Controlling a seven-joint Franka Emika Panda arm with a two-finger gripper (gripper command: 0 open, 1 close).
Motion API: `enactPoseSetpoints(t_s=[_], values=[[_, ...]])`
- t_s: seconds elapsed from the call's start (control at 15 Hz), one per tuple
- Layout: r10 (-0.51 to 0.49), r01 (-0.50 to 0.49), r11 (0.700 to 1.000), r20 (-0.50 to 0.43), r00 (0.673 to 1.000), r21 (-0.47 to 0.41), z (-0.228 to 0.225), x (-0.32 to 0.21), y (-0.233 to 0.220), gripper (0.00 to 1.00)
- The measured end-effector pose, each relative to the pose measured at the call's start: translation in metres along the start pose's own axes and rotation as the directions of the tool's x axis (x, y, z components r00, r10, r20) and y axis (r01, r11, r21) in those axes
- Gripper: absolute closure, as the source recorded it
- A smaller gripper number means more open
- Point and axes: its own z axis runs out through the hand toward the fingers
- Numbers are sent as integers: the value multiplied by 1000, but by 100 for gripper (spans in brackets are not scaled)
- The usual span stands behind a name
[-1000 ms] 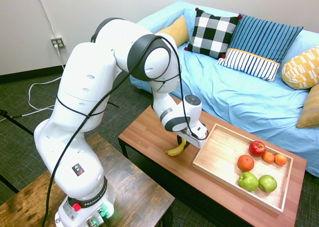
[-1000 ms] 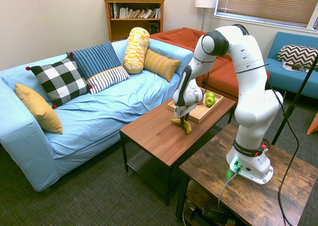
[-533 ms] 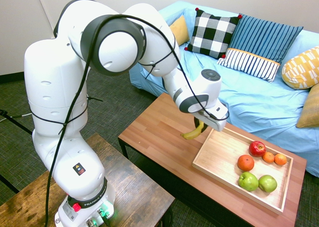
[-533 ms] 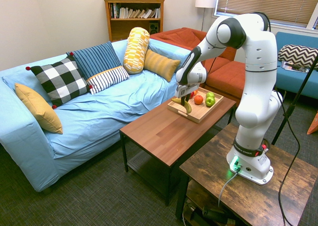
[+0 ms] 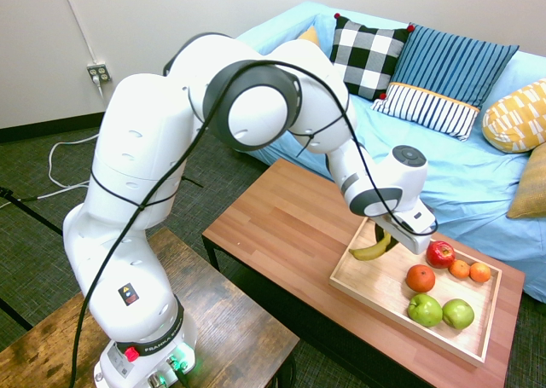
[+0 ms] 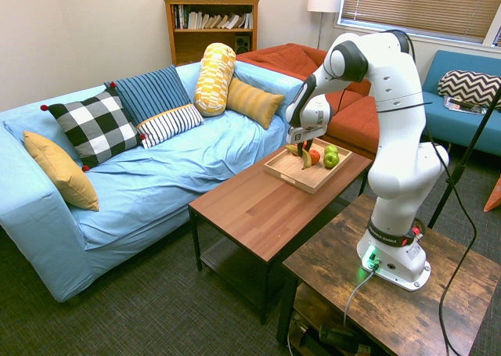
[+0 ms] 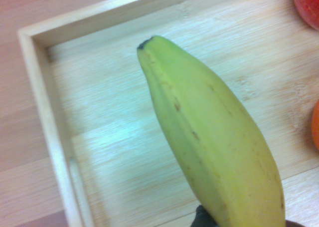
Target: Put banana in the tray
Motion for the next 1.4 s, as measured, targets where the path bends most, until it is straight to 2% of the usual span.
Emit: enactPoseSetpoints(t_s=[0.27, 0.47, 0.53, 1.13, 1.4], values=[[9, -9, 999, 13, 1000, -44, 42, 4, 3, 100], [19, -18, 998, 15, 1000, -64, 57, 7, 8, 100], [28, -27, 997, 12, 1000, -67, 58, 9, 9, 0], [58, -57, 996, 10, 998, -69, 62, 18, 8, 0], [56, -56, 997, 6, 998, -46, 35, 24, 0, 0]])
